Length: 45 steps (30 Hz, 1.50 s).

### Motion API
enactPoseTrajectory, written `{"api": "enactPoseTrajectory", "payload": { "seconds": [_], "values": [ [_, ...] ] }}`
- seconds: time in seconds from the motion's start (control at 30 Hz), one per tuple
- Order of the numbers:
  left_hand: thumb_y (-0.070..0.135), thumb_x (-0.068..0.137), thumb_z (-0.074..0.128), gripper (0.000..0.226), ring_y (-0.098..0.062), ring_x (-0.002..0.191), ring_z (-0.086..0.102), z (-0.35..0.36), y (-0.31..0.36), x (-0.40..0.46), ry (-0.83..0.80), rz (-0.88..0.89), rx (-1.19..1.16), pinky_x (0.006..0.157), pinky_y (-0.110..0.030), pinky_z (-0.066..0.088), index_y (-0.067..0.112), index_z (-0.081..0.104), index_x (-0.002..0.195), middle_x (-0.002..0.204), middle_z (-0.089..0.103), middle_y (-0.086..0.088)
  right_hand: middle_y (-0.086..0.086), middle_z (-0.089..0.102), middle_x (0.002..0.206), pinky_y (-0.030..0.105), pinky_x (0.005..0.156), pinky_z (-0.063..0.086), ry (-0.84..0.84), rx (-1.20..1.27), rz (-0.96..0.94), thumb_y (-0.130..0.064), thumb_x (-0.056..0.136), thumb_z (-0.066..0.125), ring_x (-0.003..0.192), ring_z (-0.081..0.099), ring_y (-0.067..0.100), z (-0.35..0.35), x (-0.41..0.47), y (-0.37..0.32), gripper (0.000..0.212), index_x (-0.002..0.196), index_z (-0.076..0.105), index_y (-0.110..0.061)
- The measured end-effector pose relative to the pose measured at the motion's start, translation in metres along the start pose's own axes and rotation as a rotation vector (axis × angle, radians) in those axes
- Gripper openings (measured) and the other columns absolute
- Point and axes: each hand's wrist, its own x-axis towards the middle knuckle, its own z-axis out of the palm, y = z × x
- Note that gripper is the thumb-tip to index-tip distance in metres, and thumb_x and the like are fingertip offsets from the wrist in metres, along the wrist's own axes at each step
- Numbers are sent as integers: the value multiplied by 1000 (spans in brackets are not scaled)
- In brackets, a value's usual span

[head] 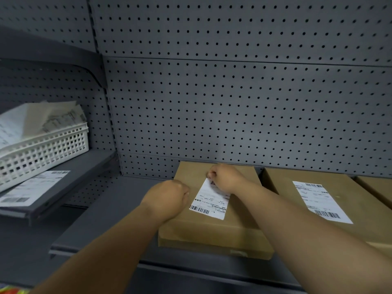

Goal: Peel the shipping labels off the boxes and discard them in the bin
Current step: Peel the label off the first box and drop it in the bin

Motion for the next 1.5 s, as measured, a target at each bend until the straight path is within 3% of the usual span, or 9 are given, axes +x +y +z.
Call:
{"api": "enactPoseTrajectory", "payload": {
  "seconds": [0.2,0.57,0.7,0.83,0.93,1.1,1.23,1.33,1.5],
  "values": [
    [18,93,36,26,-22,75,56,9,-5,4,42,45,-4,63,-32,41,10,51,74,77,53,-2,4,63,113,36,90,48,-6,5,5,-9,92,41,99,59,23,3,10,1,23,100,62,-14],
    [18,92,36,24,-20,69,50,10,-6,4,46,59,0,61,-32,40,13,42,70,74,47,0,12,63,114,32,78,43,-73,-17,35,-7,94,33,101,59,27,-3,11,-6,30,103,62,-9],
    [17,92,36,24,-20,69,50,9,-5,5,41,53,0,61,-32,39,12,42,70,74,48,-1,11,65,109,26,68,39,-34,87,33,-13,95,35,84,53,16,-8,11,-1,30,103,63,-4],
    [17,93,35,24,-19,70,50,8,-4,4,30,47,6,61,-32,40,12,42,71,76,48,-2,12,68,109,34,87,50,-1,-40,-61,-8,89,46,99,61,26,-4,9,1,24,97,69,-5],
    [17,92,35,23,-20,69,49,8,-3,4,23,38,10,61,-30,40,12,43,71,75,48,-2,13,64,90,38,80,52,33,-189,-140,-1,79,46,91,60,30,1,8,0,23,83,68,-4],
    [15,92,37,22,-20,69,49,5,-1,3,4,14,11,63,-34,43,11,43,71,76,49,-3,12,61,97,33,69,48,74,-363,-221,4,75,43,89,57,29,4,5,-15,26,88,66,0],
    [14,93,36,22,-20,71,50,5,0,3,-2,7,29,62,-30,41,12,43,72,77,49,-3,2,59,89,37,73,54,61,-218,-174,-7,79,50,83,59,22,-17,-14,0,16,81,66,-7],
    [14,94,35,23,-18,72,50,5,1,3,2,7,28,64,-32,42,12,48,74,79,50,-2,-15,53,72,30,69,51,117,-23,-109,-13,79,58,75,56,12,-31,-34,19,9,80,67,-14],
    [13,93,35,24,-18,71,50,5,3,0,27,-4,14,63,-31,41,9,54,78,79,51,-2,-8,55,82,14,54,34,278,132,-67,-15,83,58,71,50,6,-17,-35,16,8,82,66,-14]
  ]
}}
